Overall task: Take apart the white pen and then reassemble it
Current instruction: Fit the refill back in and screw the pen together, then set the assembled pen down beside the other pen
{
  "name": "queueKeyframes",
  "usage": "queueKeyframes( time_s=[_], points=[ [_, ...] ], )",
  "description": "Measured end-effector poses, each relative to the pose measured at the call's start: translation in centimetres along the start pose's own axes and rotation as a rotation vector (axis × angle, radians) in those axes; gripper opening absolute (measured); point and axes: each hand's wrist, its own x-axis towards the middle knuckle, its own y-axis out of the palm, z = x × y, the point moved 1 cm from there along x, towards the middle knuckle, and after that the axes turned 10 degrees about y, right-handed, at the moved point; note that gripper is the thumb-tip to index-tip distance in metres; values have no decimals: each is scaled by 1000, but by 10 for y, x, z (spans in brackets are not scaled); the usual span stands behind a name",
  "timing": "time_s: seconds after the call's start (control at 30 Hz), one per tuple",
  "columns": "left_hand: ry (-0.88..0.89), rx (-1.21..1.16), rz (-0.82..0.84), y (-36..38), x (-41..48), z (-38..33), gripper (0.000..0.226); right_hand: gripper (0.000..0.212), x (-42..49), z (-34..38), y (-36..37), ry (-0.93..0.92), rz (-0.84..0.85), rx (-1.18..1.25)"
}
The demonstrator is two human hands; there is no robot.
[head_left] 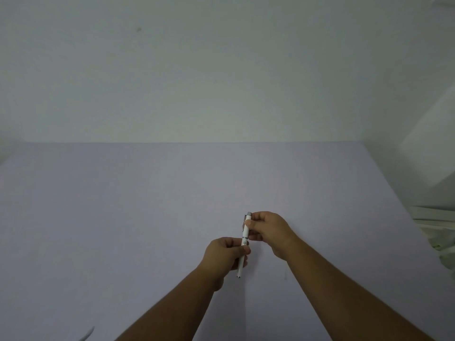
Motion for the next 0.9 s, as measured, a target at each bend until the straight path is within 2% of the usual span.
queueKeyframes(
  time_s=[0.33, 0.4, 0.5, 0.57, 0.63, 0.7, 0.8, 0.9],
  points=[
    [-53, -41, 14, 2, 1, 7, 7, 22, 7, -10, -2, -7, -1, -15],
    [-75, -59, 3, 2, 4, 10, 9, 24, 10, -13, -8, -28, -87, -25],
    [-108, -71, -12, 4, 8, 15, 8, 22, 15, -23, -29, -53, -312, -115],
    [-114, -30, -48, 5, 10, 19, 4, 18, 17, -32, -45, -23, -462, -317],
    [-100, 41, -111, 7, 14, 24, 7, 12, 16, -41, -54, 67, -525, -554],
    [-71, 108, -161, 10, 18, 28, 15, 10, 15, -50, -54, 166, -485, -681],
    [-42, 212, -214, 15, 18, 30, 13, 7, 16, -63, -45, 221, -430, -754],
    [-37, 276, -244, 17, 20, 33, 14, 19, 16, -71, -34, 224, -419, -755]
  ],
)
